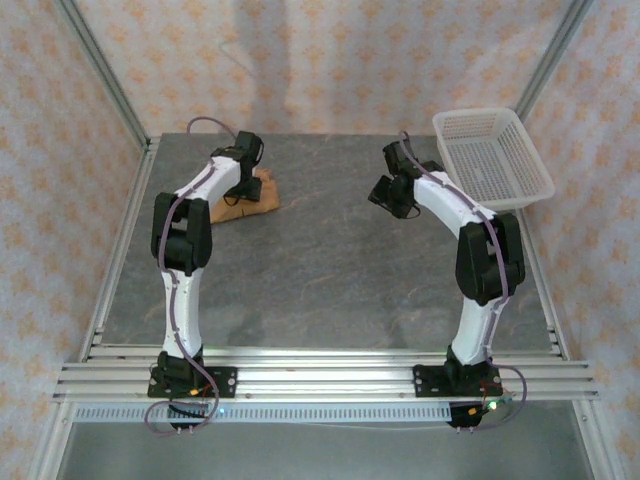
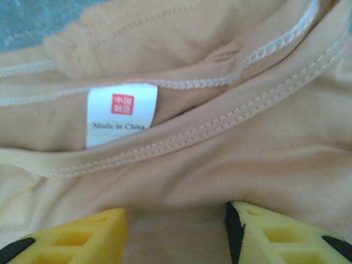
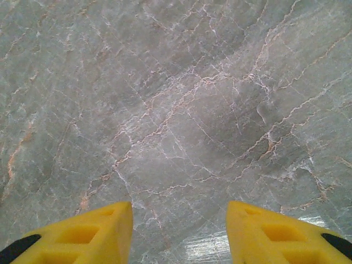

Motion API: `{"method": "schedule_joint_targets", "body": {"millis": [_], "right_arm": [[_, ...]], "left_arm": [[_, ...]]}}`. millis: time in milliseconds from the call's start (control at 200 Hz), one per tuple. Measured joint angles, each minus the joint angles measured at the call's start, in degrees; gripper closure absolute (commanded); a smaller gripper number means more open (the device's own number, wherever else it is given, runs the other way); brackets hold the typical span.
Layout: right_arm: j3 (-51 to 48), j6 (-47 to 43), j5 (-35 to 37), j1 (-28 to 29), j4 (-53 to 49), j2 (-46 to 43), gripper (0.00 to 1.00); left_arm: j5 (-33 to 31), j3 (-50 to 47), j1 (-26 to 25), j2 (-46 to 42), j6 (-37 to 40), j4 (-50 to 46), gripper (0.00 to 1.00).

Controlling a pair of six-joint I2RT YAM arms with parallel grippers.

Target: Fold the inside-out t-shirt

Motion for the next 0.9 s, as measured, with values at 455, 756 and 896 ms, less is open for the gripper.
{"method": "schedule_joint_targets", "body": {"millis": [455,756,896], "right_arm": [[-8.04,-11.04,10.19,0.00,0.87,-18.23,0.17],[-41.38,-30.27,37.51,-0.13,25.77,-48.09,0.01],[-54.73,-34.93,41.40,-3.19,38.77,-48.63,0.01]], "left_arm": [[12.87,-33.44,-0.39,-37.38,-12.83,16.92,0.00],[-9.66,-52.43,-8.02,-48.17,-6.27,28.30,0.00],[-13.66,-63.39,-5.88,-51.74,-1.88,38.36,0.00]]}}
